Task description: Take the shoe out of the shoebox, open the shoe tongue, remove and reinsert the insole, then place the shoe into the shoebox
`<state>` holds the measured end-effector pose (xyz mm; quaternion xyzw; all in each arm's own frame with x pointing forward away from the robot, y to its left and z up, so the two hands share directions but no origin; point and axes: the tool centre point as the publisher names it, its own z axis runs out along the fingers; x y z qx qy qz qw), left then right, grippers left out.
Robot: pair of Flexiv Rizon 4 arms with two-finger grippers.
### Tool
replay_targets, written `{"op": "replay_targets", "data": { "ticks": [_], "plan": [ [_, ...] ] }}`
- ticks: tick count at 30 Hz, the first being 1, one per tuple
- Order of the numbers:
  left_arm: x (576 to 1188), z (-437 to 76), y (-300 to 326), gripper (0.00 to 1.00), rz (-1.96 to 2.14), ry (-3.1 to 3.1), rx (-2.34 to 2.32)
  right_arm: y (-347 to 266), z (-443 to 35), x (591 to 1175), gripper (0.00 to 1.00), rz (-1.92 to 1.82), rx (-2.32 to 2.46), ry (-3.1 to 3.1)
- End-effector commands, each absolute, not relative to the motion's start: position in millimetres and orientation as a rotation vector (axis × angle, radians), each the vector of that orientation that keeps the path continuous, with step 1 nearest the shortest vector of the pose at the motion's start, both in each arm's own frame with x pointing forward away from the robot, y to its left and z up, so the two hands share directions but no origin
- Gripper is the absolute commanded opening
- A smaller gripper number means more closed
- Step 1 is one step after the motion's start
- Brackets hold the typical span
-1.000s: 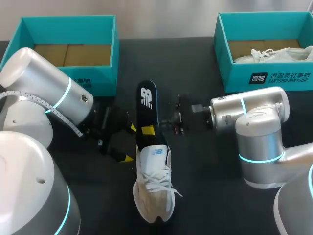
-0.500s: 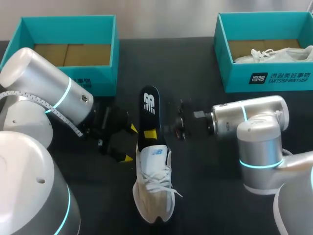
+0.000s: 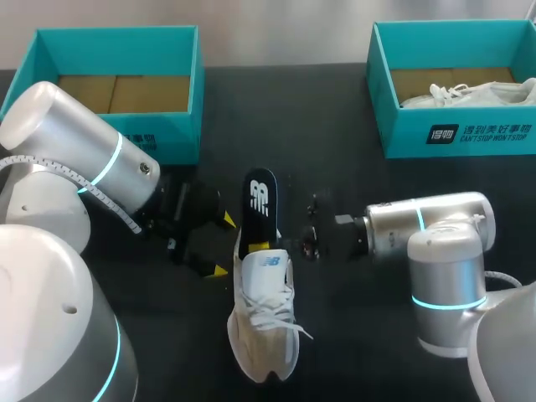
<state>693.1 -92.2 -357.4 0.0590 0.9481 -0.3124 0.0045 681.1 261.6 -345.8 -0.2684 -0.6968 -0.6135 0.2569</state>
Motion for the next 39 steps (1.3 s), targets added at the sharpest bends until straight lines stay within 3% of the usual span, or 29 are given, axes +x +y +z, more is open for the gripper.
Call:
{"op": "replay_targets", "data": {
  "ticks": [1,7,10,12,14,34,39],
  "plan": [
    [693,-358,-92,1.0,-0.978,2.969,0.185,264,-354,673,0.0,-1.66,-0.755,-1.885],
    [693,-358,-92,1.0,-0.978,2.969,0.185,265,-352,671,0.0,-1.666,-0.75,-1.88],
    [693,-358,-92,1.0,-0.978,2.969,0.185,266,-345,674,0.36,-1.681,-0.725,-1.899],
    [693,-358,-92,1.0,-0.978,2.969,0.185,267,-340,676,0.46,-1.689,-0.706,-1.911],
    [693,-358,-92,1.0,-0.978,2.969,0.185,268,-336,678,0.49,-1.693,-0.688,-1.929],
    [693,-358,-92,1.0,-0.978,2.969,0.185,272,-315,698,0.45,-1.725,-0.595,-2.007],
    [693,-358,-92,1.0,-0.978,2.969,0.185,273,-311,702,0.35,-1.742,-0.58,-2.02]
  ]
}}
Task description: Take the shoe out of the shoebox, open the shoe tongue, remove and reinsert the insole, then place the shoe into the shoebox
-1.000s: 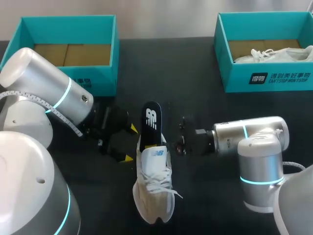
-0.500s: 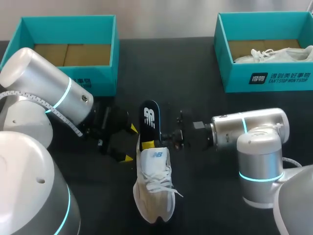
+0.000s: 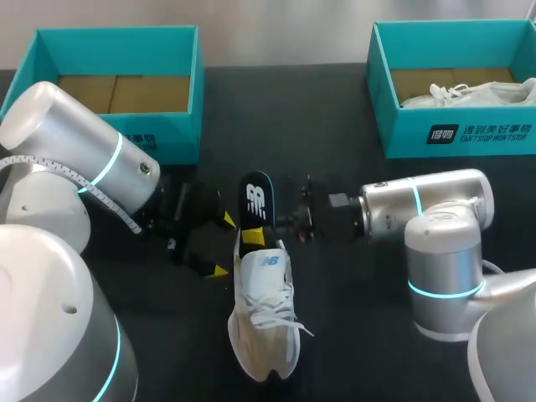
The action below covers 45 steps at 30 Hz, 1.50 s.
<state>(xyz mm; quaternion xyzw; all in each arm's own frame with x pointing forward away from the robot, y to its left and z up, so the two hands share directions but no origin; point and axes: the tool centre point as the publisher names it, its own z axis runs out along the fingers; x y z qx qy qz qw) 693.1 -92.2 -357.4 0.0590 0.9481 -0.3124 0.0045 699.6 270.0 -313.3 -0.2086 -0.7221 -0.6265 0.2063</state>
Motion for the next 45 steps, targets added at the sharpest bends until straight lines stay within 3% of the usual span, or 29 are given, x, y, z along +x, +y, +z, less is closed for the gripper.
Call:
{"op": "replay_targets", "data": {
  "ticks": [1,3,20,29,31,33,45],
  "plan": [
    [693,-358,-92,1.0,-0.978,2.969,0.185,273,-310,702,0.26,-1.746,-0.579,-2.02],
    [693,-358,-92,1.0,-0.978,2.969,0.185,273,-311,704,0.0,-1.75,-0.584,-2.017],
    [693,-358,-92,1.0,-0.978,2.969,0.185,267,-353,678,0.0,-1.65,-0.757,-1.841],
    [693,-358,-92,1.0,-0.978,2.969,0.185,270,-352,670,0.0,-1.642,-0.759,-1.816],
    [693,-358,-92,1.0,-0.978,2.969,0.185,271,-346,672,0.32,-1.655,-0.742,-1.832],
    [693,-358,-92,1.0,-0.978,2.969,0.185,272,-340,674,0.4,-1.663,-0.721,-1.855],
    [693,-358,-92,1.0,-0.978,2.969,0.185,274,-322,688,0.41,-1.67,-0.642,-1.935]
  ]
}}
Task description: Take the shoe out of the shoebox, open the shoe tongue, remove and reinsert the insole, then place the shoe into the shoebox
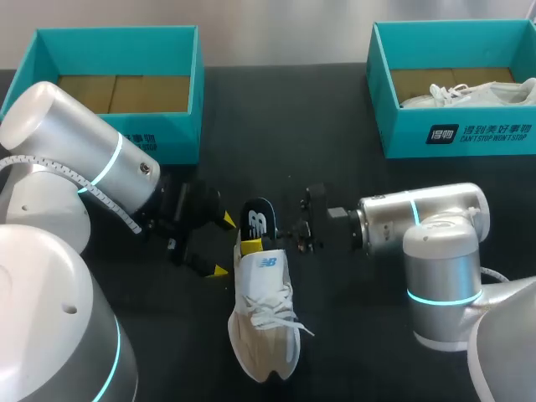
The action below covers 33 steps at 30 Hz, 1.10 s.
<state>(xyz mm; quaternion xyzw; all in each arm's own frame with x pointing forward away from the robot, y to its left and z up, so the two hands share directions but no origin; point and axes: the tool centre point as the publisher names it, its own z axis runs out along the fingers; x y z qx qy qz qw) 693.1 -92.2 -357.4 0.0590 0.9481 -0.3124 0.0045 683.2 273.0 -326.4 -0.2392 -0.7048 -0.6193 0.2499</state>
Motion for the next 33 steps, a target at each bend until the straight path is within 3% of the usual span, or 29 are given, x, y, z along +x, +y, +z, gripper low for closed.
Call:
{"op": "replay_targets", "data": {
  "ticks": [1,10,11,13,33],
  "plan": [
    [693,-358,-92,1.0,-0.978,2.969,0.185,274,-321,689,0.41,-1.67,-0.641,-1.939],
    [693,-358,-92,1.0,-0.978,2.969,0.185,269,-321,698,0.34,-1.7,-0.657,-1.945],
    [693,-358,-92,1.0,-0.978,2.969,0.185,269,-321,698,0.27,-1.7,-0.657,-1.945],
    [693,-358,-92,1.0,-0.978,2.969,0.185,269,-321,699,0.0,-1.702,-0.662,-1.943],
    [693,-358,-92,1.0,-0.978,2.969,0.185,266,-355,674,0.0,-1.631,-0.794,-1.798]
  ]
}}
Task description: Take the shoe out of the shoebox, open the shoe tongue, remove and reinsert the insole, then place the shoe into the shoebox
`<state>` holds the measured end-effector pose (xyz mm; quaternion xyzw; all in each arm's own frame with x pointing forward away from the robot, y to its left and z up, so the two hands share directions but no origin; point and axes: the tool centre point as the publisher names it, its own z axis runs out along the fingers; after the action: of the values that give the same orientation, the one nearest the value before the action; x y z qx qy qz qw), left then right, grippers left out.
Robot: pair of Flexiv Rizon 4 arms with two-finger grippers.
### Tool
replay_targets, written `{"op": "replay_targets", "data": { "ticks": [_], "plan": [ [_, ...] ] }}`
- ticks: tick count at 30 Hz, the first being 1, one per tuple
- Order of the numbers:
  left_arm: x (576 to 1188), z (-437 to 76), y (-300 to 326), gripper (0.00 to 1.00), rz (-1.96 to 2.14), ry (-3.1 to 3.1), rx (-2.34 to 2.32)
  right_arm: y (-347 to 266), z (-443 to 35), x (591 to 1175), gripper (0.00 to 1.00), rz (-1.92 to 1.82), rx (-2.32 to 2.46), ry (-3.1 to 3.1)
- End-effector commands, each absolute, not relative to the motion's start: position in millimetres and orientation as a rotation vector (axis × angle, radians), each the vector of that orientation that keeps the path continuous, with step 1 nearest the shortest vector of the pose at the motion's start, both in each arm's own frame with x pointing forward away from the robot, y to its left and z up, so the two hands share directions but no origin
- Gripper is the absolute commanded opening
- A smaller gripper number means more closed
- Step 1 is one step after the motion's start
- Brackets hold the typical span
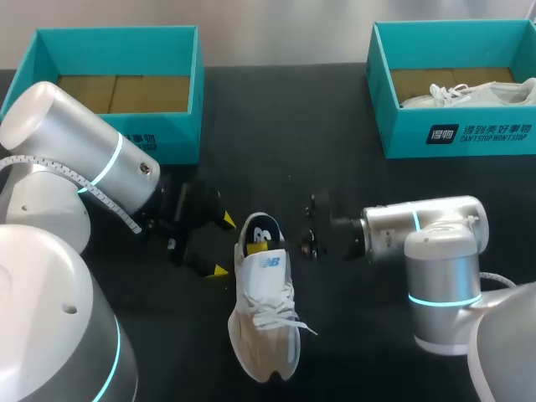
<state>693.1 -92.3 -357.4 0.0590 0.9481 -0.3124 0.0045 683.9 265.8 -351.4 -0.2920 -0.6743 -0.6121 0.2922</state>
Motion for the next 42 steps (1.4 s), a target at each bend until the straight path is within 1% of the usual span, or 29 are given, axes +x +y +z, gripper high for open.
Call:
{"op": "replay_targets", "data": {
  "ticks": [1,4,5,6,8,10,12,13,14,15,17,20,21,22,27,28,29,30,31,37,42],
  "plan": [
    [693,-358,-92,1.0,-0.978,2.969,0.185,267,-355,673,0.0,-1.629,-0.793,-1.799],
    [693,-358,-92,1.0,-0.978,2.969,0.185,268,-350,673,0.0,-1.632,-0.78,-1.814],
    [693,-358,-92,1.0,-0.978,2.969,0.185,268,-348,674,0.06,-1.637,-0.772,-1.82],
    [693,-358,-92,1.0,-0.978,2.969,0.185,269,-345,675,0.2,-1.641,-0.764,-1.829],
    [693,-358,-92,1.0,-0.978,2.969,0.185,270,-339,676,0.43,-1.647,-0.746,-1.846],
    [693,-358,-92,1.0,-0.978,2.969,0.185,271,-334,679,0.55,-1.65,-0.727,-1.867],
    [693,-358,-92,1.0,-0.978,2.969,0.185,271,-330,681,0.6,-1.653,-0.713,-1.885],
    [693,-358,-92,1.0,-0.978,2.969,0.185,271,-328,682,0.64,-1.655,-0.706,-1.893],
    [693,-358,-92,1.0,-0.978,2.969,0.185,271,-326,683,0.7,-1.656,-0.702,-1.901],
    [693,-358,-92,1.0,-0.978,2.969,0.185,271,-325,685,0.72,-1.657,-0.697,-1.909],
    [693,-358,-92,1.0,-0.978,2.969,0.185,271,-322,686,0.69,-1.66,-0.69,-1.923],
    [693,-358,-92,1.0,-0.978,2.969,0.185,270,-319,688,0.61,-1.663,-0.686,-1.941],
    [693,-358,-92,1.0,-0.978,2.969,0.185,269,-318,689,0.57,-1.662,-0.686,-1.949],
    [693,-358,-92,1.0,-0.978,2.969,0.185,269,-317,689,0.5,-1.663,-0.687,-1.954],
    [693,-358,-92,1.0,-0.978,2.969,0.185,267,-316,691,0.43,-1.664,-0.702,-1.973],
    [693,-358,-92,1.0,-0.978,2.969,0.185,267,-316,691,0.4,-1.664,-0.703,-1.973],
    [693,-358,-92,1.0,-0.978,2.969,0.185,266,-316,692,0.35,-1.665,-0.703,-1.973],
    [693,-358,-92,1.0,-0.978,2.969,0.185,266,-316,692,0.2,-1.666,-0.703,-1.973],
    [693,-358,-92,1.0,-0.978,2.969,0.185,266,-316,693,0.0,-1.669,-0.704,-1.972],
    [693,-358,-92,1.0,-0.978,2.969,0.185,263,-329,696,0.0,-1.652,-0.742,-1.926],
    [693,-358,-92,1.0,-0.978,2.969,0.185,266,-344,686,0.0,-1.615,-0.773,-1.87]
  ]
}}
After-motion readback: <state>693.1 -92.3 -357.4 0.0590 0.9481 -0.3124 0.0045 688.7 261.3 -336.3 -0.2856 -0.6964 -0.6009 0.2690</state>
